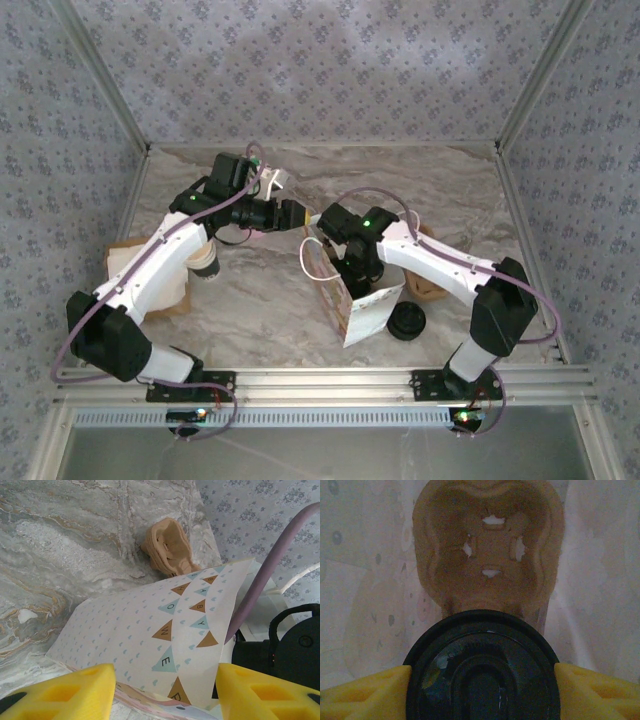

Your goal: Pack the takeout coffee

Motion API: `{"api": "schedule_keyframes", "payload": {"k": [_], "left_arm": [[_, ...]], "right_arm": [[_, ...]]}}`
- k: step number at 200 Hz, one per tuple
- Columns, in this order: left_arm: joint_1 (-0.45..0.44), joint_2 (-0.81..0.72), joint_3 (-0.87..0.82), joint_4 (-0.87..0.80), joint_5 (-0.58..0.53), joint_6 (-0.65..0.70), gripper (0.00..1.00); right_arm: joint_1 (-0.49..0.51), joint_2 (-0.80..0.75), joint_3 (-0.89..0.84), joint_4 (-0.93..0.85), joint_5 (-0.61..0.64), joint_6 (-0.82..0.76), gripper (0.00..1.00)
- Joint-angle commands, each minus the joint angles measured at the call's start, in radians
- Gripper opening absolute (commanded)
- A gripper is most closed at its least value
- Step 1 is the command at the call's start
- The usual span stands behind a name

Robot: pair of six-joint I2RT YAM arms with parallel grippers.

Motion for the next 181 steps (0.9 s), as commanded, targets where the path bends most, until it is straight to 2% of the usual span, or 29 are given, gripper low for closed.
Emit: {"api": "schedule_keyframes", "payload": {"k": [1,181], "left_arm": [[0.003,-0.012,0.026,-0.035,-0.027,0.027,0.55],[0.002,-0.010,0.039,-0.045,-0.037,0.032,0.55]], "right_arm": [[0.014,-0.002,-0.028,-0.022,-0.002,0.006,0.71],[0.024,0.019,-0.041,-0.002,-0.014,0.010,0.71]]}}
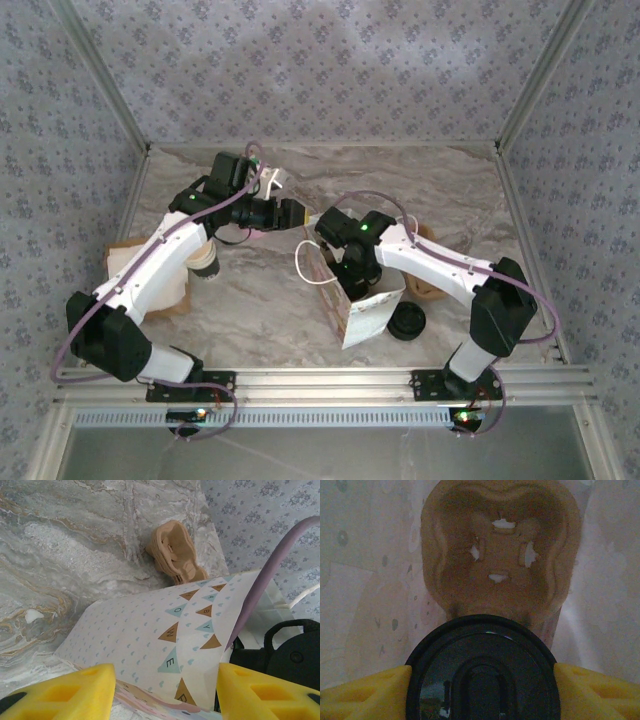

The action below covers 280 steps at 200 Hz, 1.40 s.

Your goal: Pack the takeout coffee

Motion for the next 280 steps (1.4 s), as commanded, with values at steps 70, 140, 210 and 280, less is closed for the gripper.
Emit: {"api": "schedule_keyframes", "payload": {"k": [70,140,210,280], "left_arm": [[0.002,-0.007,0.034,-0.038,-0.019,0.033,0.55],[0.003,-0.007,0.033,-0.040,-0.023,0.035,0.55],[0.002,-0.009,0.034,-0.040,-0.027,0.035,0.55],[0.002,-0.010,0.029,-0.040,-0.029,0.035,0.55]], "right_arm": [[0.008,0.025,-0.020,-0.025,-0.020,0.009,0.71],[0.008,0.024,-0.036,-0.004,-0.023,0.010,0.71],[0.009,0.017,-0.027,-0.012,-0.014,0.011,0.71],[0.012,0.022,-0.015,-0.019,-0.013,0.011,0.71]]}}
